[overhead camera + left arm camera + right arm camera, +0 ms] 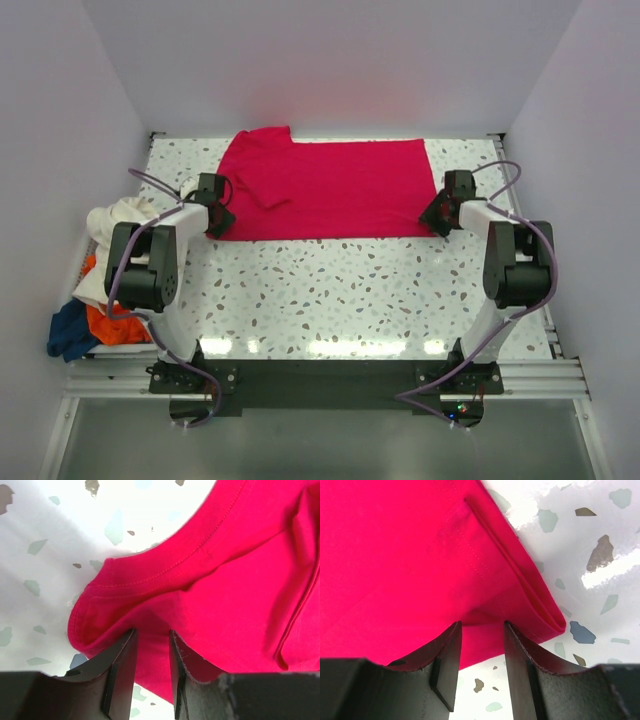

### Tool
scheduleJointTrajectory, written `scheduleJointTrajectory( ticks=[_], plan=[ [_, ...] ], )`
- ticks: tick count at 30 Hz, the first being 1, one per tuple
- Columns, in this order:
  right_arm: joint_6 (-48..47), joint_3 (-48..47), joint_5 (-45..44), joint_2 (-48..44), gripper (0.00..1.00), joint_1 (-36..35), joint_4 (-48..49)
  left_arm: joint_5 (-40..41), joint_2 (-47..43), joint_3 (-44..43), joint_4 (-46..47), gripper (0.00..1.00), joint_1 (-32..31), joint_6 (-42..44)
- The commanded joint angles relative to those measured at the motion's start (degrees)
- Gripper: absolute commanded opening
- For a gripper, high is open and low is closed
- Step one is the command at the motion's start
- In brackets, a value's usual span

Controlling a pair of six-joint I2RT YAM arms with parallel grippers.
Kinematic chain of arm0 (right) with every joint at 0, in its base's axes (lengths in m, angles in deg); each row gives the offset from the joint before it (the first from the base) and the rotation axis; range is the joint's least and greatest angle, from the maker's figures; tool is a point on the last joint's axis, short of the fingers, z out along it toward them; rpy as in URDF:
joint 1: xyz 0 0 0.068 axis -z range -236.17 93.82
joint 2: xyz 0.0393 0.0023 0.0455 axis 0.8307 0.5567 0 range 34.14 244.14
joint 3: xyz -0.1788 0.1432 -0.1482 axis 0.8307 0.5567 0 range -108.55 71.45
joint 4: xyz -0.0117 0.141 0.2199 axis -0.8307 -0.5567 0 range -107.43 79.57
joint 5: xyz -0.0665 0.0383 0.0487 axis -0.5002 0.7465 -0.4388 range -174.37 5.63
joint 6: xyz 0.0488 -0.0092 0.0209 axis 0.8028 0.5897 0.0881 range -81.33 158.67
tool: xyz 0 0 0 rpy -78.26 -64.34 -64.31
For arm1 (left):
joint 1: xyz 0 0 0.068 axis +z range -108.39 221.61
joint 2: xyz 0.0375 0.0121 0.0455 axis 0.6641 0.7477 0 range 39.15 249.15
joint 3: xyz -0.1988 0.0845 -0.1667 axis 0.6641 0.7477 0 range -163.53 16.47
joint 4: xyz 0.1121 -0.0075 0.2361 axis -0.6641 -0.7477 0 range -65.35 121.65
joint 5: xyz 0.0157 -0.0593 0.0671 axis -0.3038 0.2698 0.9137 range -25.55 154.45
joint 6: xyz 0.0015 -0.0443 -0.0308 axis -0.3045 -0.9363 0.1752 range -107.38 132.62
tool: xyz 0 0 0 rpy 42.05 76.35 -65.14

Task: Fold and stack the t-shirts
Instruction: Fold the tshirt

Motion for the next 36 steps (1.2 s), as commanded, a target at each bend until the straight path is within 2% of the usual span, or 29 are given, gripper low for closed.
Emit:
scheduleJointTrajectory(
  ticks=[1,13,20,25,29,36],
  plan=[
    [0.35,1.5,-3.98,-1.35,0.43,1.11,-4.26,5.63,0.01,1.23,-6.15,0.36,0.27,-1.57],
    [0.35,9.93,-4.15,-5.83,0.43,2.69,-5.23,7.83,-4.99,9.23,-8.0,0.35,0.27,-3.06],
    [0.35,17.23,-5.29,-12.5,0.43,2.96,-5.66,8.01,-11.94,17.39,-7.65,0.35,0.27,-3.15],
    [0.35,23.64,-5.65,-20.67,0.42,3.57,-6.81,7.48,-17.74,22.05,-6.51,0.35,0.27,-2.19],
    [0.09,25.85,-4.86,-25.16,0.43,3.57,-6.63,5.64,-19.33,22.42,-4.23,0.35,0.27,0.97],
    [-2.63,21.46,-1.6,-28.41,0.43,3.48,-7.78,0.71,-22.84,18.55,-0.53,0.39,-0.87,6.07]
  ],
)
